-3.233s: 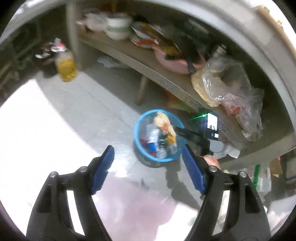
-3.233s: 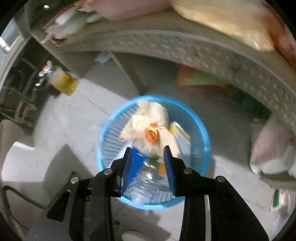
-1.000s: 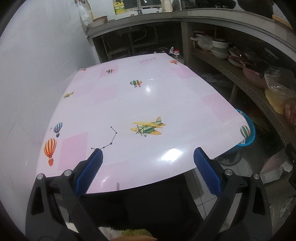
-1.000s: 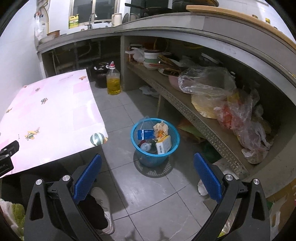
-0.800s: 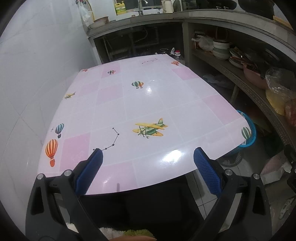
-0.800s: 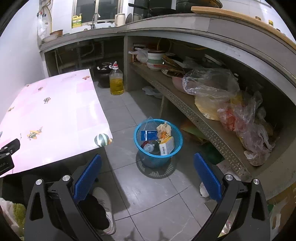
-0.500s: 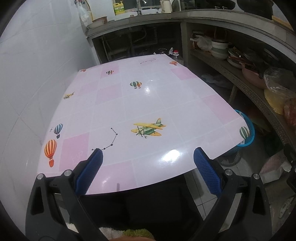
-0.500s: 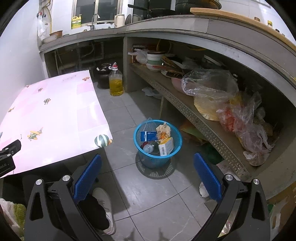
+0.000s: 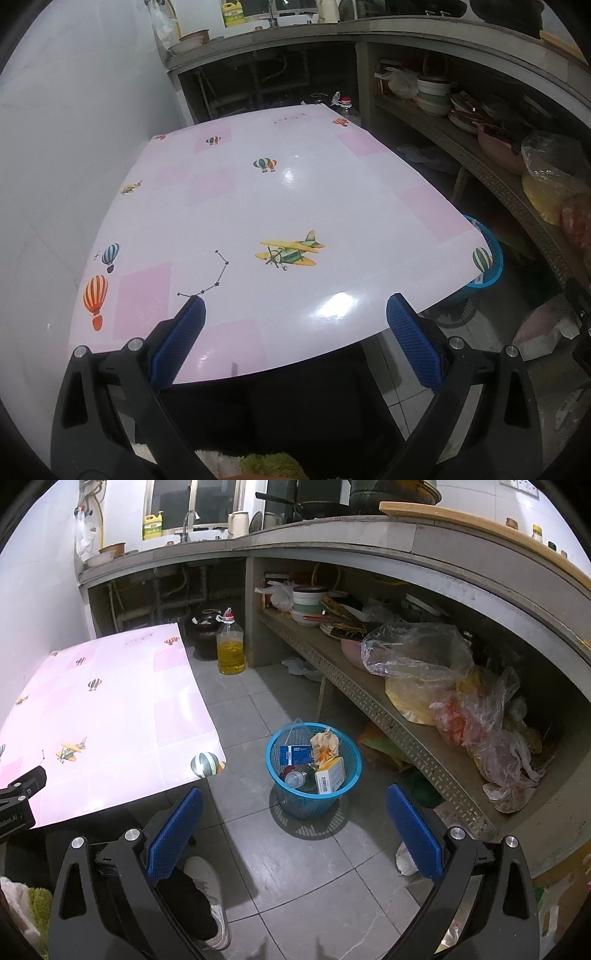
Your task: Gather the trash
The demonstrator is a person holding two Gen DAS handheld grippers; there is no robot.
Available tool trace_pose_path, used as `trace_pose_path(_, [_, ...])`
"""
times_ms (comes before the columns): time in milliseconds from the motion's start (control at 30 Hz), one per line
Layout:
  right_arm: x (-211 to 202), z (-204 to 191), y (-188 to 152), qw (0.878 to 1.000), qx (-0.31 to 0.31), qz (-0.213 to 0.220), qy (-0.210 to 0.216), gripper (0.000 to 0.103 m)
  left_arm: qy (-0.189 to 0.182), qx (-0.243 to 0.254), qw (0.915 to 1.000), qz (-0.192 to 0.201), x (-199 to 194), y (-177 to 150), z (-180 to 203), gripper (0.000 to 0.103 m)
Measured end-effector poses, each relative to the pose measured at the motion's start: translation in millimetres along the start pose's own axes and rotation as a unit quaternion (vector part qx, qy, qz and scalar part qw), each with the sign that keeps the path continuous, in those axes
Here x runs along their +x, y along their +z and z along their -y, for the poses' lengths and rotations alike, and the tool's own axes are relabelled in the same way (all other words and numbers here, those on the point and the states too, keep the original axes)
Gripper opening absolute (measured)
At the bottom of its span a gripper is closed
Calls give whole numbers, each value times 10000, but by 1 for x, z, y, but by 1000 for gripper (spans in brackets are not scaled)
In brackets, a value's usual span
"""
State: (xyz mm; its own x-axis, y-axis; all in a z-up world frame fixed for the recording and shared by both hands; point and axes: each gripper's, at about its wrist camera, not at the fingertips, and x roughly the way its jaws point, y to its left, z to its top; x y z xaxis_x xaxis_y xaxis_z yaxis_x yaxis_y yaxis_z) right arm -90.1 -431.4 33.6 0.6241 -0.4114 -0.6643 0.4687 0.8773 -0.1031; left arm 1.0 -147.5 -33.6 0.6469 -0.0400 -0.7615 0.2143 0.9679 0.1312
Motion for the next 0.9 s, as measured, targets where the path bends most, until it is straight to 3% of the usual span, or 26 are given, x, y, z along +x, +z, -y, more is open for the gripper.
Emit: trace_pose_path(900, [-8,-1,6,10000,-13,89,-34,97,-78,-56,9998,147,-7,3,0,94])
